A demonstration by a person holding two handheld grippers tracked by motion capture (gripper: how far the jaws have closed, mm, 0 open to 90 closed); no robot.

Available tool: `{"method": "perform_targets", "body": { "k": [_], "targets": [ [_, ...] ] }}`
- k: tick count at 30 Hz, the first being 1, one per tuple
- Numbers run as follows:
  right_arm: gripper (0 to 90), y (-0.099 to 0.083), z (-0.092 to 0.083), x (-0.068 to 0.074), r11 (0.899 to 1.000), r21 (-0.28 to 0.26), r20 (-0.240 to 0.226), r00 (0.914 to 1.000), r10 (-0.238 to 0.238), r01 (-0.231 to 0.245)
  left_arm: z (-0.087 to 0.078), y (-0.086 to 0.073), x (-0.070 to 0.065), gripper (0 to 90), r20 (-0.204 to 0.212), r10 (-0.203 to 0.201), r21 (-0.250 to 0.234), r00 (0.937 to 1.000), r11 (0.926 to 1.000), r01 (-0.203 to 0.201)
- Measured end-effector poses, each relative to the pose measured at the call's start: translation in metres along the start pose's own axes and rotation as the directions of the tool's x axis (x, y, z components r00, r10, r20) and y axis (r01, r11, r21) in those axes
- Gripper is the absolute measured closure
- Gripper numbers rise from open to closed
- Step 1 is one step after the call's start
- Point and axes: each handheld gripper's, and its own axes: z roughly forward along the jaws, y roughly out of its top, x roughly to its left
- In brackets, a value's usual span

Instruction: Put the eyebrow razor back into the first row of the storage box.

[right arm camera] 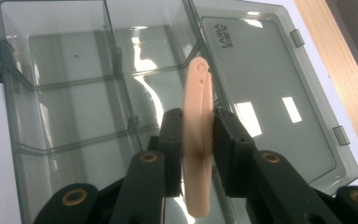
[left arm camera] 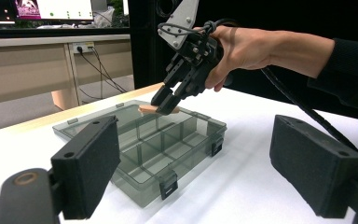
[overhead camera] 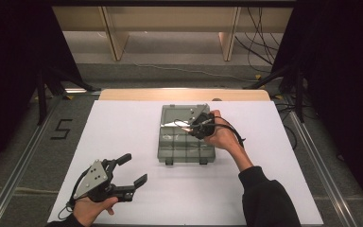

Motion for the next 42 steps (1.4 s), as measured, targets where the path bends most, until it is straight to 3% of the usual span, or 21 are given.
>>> {"method": "perform_targets", "body": {
  "k": [16,24,33,39,42],
  "targets": [
    [74.2,-0.004,0.012,-0.001,0.999,0.04,-0.022,0.9997,0.006,-0.005,-0.001,0.0,0.0,15.9,-0.003,0.0,-0.001,1.0,1.0,0.0],
    [73.2,-0.006,0.015,-0.001,0.998,0.053,-0.036,0.9989,0.031,-0.029,-0.001,0.0,0.0,15.9,-0.003,0.0,0.0,1.0,1.0,0.0],
    [66.6,-0.006,0.015,-0.001,0.998,0.054,-0.034,0.9985,0.043,-0.041,-0.001,0.001,0.0,16.0,-0.002,0.002,-0.001,1.0,1.0,-0.002],
    [56.4,-0.003,0.006,0.0,0.994,0.043,-0.049,0.9938,0.1,-0.098,-0.001,0.001,0.0,16.0,-0.003,0.002,-0.002,1.0,1.0,-0.002],
    [49.9,0.0,0.001,0.002,0.991,0.04,-0.031,0.9915,0.126,-0.125,-0.001,0.001,0.001,16.0,-0.004,0.004,-0.001,1.0,1.0,-0.004]
  ]
}}
